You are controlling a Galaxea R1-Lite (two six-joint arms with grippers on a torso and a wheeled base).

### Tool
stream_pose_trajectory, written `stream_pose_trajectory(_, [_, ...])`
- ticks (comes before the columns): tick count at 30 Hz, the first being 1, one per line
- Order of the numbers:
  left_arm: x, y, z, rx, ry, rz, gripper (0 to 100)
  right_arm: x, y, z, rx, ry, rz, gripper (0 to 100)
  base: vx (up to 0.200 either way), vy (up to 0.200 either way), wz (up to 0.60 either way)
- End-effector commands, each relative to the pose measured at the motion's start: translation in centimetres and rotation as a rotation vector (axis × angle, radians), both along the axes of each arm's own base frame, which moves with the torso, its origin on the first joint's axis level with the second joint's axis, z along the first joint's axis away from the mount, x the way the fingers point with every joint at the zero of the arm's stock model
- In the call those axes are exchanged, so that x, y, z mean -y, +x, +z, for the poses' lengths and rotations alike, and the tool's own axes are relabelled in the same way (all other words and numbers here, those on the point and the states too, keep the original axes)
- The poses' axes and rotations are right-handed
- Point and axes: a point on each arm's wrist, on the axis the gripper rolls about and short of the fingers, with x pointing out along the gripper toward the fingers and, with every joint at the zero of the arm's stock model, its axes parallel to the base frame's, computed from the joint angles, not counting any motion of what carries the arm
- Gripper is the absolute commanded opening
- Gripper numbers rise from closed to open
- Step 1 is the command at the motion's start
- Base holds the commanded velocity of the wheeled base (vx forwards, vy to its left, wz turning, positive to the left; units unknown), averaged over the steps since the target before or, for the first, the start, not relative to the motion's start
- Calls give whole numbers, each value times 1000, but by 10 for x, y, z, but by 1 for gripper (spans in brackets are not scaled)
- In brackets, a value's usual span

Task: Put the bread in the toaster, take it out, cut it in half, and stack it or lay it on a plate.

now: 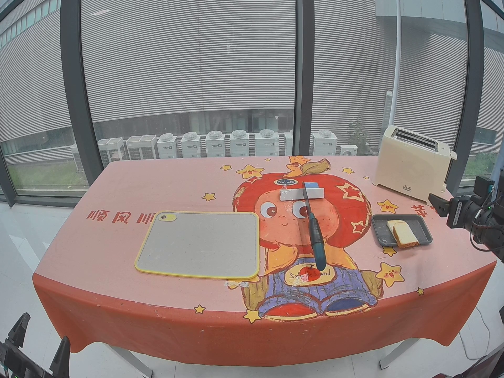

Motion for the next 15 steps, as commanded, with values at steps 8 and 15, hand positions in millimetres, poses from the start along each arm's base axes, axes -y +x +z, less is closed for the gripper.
stream_pose_trajectory(8, [0,1,-5,-18,0,-1,100,3,-8,7,34,2,-15,100,0,0,0])
stream_pose_trajectory(15, [0,1,-5,-20,0,-1,100,5,-16,3,23,1,-24,100,0,0,0])
